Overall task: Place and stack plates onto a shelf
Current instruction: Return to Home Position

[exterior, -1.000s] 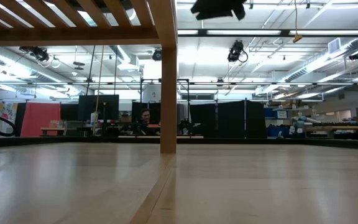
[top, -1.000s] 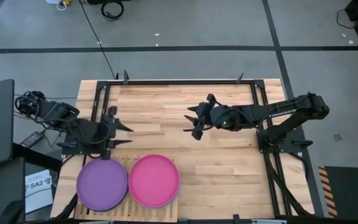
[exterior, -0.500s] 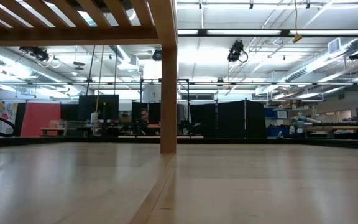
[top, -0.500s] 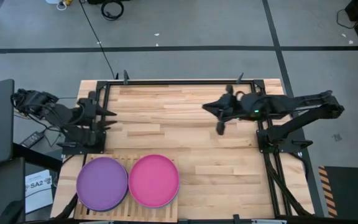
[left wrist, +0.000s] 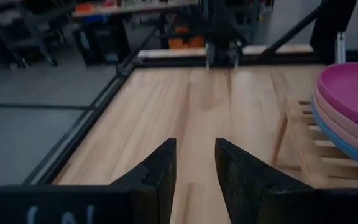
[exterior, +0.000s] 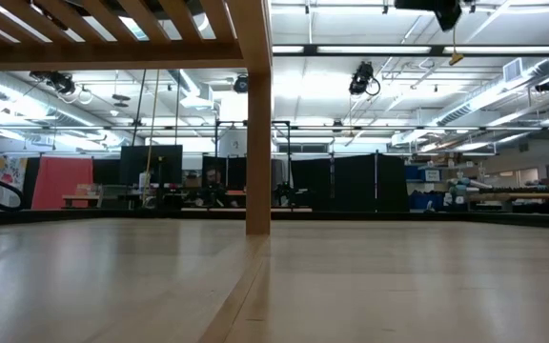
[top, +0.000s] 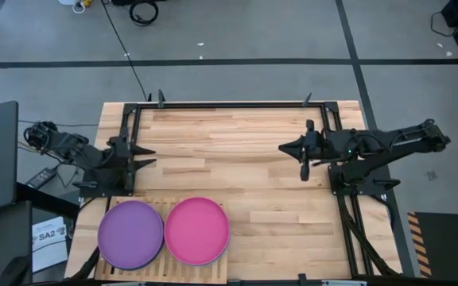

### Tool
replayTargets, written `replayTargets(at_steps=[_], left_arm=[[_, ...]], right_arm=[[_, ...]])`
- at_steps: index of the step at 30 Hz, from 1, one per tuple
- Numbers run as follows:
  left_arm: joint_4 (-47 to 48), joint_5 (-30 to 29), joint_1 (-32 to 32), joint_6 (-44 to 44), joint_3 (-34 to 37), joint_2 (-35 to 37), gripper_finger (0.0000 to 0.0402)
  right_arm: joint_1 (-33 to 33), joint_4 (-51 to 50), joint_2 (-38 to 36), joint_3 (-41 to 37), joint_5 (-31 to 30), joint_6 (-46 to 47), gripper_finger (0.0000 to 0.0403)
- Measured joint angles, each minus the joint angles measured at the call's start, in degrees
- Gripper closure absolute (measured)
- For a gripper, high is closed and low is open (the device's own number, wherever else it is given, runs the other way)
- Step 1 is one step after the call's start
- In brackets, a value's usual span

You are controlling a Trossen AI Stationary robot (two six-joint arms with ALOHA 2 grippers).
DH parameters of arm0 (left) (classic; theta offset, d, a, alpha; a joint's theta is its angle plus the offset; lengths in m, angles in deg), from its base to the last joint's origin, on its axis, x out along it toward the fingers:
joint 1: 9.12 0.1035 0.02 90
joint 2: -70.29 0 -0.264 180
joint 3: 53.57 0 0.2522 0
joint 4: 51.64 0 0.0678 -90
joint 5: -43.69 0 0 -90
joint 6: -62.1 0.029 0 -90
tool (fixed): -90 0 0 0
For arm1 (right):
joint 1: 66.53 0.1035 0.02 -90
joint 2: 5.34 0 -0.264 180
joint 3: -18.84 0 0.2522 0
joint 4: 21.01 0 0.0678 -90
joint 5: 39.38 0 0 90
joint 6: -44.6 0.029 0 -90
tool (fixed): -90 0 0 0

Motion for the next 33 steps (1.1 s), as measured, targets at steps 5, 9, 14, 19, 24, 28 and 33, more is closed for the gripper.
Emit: replayTargets(at_steps=[5,9,14,19,24,28,33], left_arm=[[-6.62,-0.27,0.0,4.82,5.09,6.17,0.0285],[-11.56,-0.29,0.0,8.41,8.52,11.96,0.0285],[-16.45,-0.2,0.02,10.27,13.17,17.85,0.0285],[-23.32,-0.24,0.02,12.68,19.45,20.76,0.0285],[-29.03,-0.34,0.02,13.27,24.94,23.07,0.0285],[-34.25,-1.43,0.02,15.76,28.97,24.11,0.0285],[-36.84,-3.17,0.0,17.74,30.29,24.09,0.0285]], right_arm=[[0.0,3.96,-7.68,-8.37,0.01,0.64,0.0379],[0.0,6.63,-13.7,-13.41,0.0,0.62,0.0387],[0.0,7.32,-19.76,-17.13,0.02,2.05,0.0393],[0.0,7.38,-23.57,-18.73,1.23,3.15,0.0392],[0.0,7.19,-25.14,-18.92,3.64,2.37,0.0391],[0.0,7.1,-25.85,-18.92,4.41,0.53,0.0391],[0.0,6.76,-26.43,-18.92,4.5,0.02,0.0391]])
